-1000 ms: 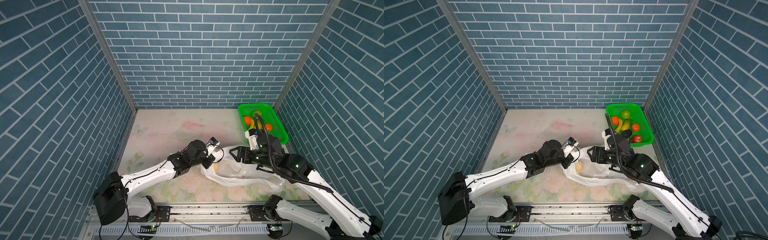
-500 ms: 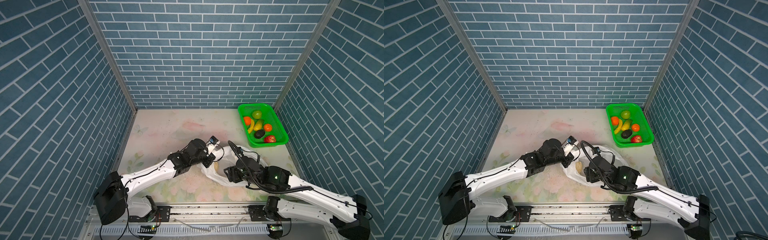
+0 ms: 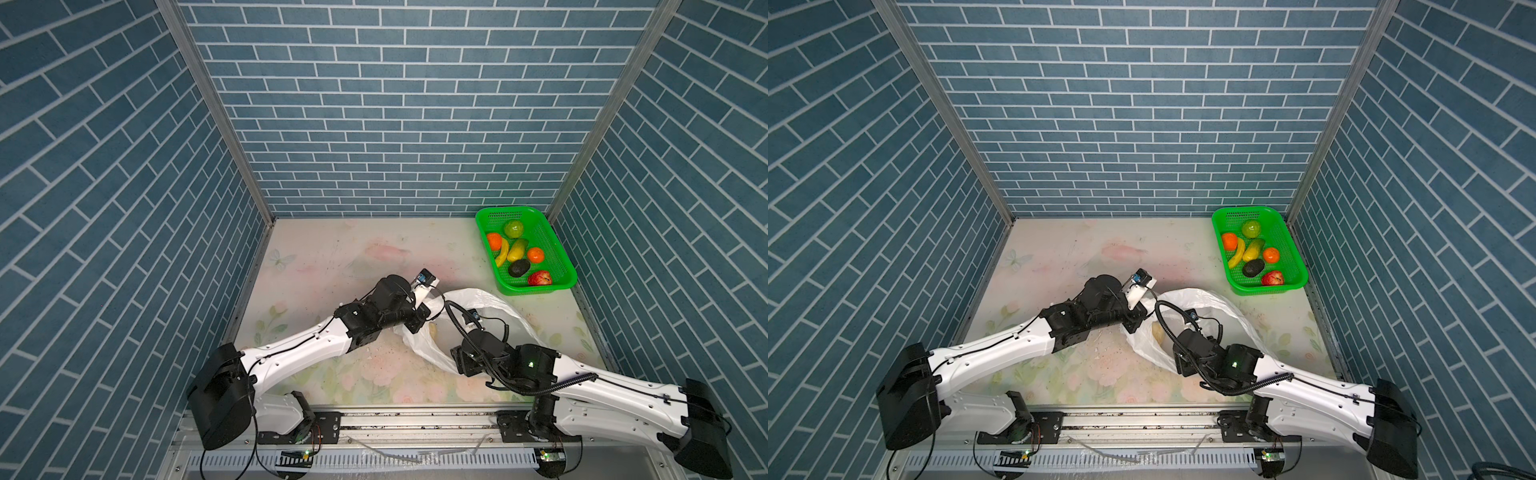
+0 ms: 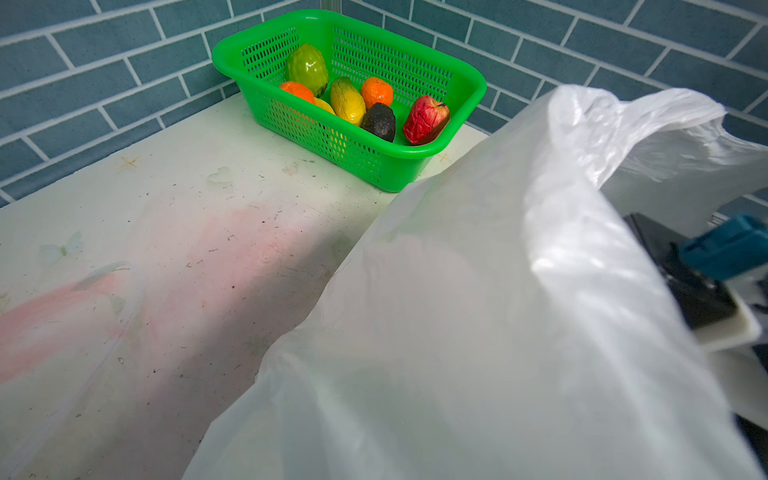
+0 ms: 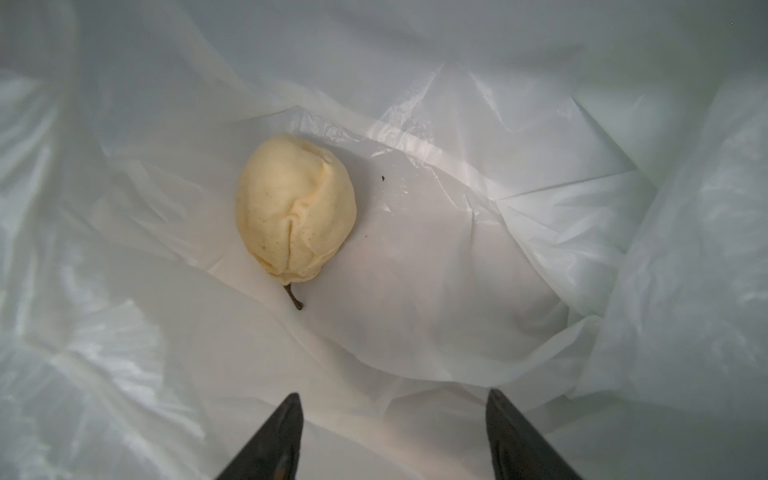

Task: Untie the knot of the plastic bag and take out the fruit
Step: 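Move the open right gripper back into the bag above the pear, then lower and close the right gripper on the pale yellow pear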

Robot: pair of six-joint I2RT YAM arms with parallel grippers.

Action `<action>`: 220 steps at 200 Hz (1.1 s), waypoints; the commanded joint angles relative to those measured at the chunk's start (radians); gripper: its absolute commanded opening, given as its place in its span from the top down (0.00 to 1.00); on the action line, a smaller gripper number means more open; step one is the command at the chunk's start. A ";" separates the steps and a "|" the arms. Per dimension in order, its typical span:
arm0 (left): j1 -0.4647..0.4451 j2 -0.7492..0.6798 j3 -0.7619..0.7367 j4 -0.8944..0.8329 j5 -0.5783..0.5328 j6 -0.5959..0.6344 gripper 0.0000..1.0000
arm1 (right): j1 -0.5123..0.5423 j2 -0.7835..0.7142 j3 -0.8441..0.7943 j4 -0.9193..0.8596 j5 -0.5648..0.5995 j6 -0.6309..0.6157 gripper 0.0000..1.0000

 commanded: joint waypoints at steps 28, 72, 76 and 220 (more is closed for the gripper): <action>0.005 0.006 0.030 0.021 0.063 0.005 1.00 | -0.034 -0.002 -0.064 0.167 0.027 0.111 0.28; 0.006 0.008 0.032 0.032 0.089 0.025 1.00 | -0.134 0.104 -0.109 0.398 -0.096 0.165 0.22; 0.006 0.010 0.035 0.033 0.089 0.027 1.00 | -0.141 0.123 -0.111 0.422 -0.107 0.172 0.22; 0.006 0.065 0.114 -0.002 0.158 0.131 1.00 | -0.175 0.331 -0.101 0.741 -0.084 0.361 0.06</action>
